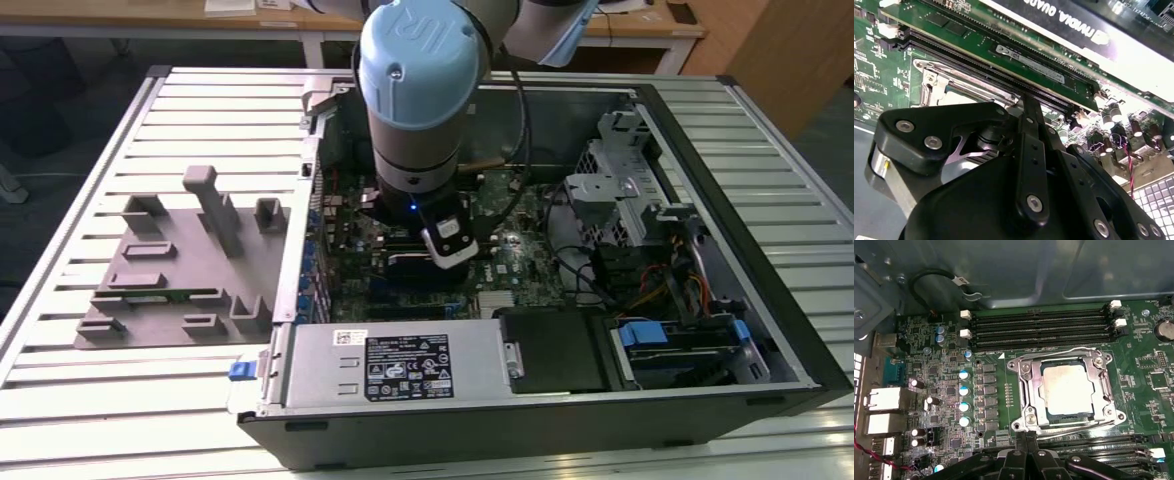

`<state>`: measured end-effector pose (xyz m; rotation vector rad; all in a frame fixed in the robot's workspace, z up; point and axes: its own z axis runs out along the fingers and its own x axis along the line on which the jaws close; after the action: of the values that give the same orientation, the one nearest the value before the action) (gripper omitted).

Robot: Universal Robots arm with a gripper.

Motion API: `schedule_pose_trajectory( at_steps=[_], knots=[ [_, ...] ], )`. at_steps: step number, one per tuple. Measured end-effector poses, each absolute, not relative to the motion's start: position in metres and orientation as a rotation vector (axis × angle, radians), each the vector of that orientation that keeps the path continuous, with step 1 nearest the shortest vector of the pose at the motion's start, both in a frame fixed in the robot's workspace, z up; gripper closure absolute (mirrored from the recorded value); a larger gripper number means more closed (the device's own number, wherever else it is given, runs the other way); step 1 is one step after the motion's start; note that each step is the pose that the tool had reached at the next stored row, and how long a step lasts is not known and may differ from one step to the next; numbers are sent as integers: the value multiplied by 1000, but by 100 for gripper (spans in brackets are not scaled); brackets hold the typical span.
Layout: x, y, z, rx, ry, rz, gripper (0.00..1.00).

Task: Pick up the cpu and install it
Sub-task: 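Install the second cpu locking lever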

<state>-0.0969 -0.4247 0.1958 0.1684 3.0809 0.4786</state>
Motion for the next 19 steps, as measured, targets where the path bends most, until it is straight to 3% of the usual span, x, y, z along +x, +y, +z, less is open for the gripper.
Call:
schedule_pose_trajectory(
  at_steps=[19],
  knots=[
    [-99, -416, 193, 168, 3081, 479, 89]
  ],
)
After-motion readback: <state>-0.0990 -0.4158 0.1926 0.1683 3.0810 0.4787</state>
